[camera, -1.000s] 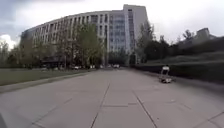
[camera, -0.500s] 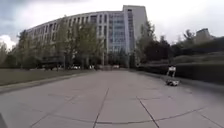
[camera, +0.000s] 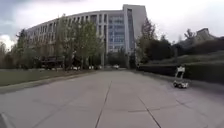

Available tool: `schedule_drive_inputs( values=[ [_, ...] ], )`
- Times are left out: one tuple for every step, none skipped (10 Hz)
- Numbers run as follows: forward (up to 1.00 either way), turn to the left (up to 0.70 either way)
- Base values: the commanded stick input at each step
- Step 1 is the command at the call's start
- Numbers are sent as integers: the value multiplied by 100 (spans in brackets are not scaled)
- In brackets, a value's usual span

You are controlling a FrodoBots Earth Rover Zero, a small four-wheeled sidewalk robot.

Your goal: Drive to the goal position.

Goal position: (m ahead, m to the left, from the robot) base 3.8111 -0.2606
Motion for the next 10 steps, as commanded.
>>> schedule_drive_inputs(
  values=[
    [100, 0],
    [100, 0],
    [100, 0],
    [100, 0],
    [100, 0],
    [100, 0],
    [100, 0],
    [100, 0],
    [100, 0],
    [100, 0]
  ],
)
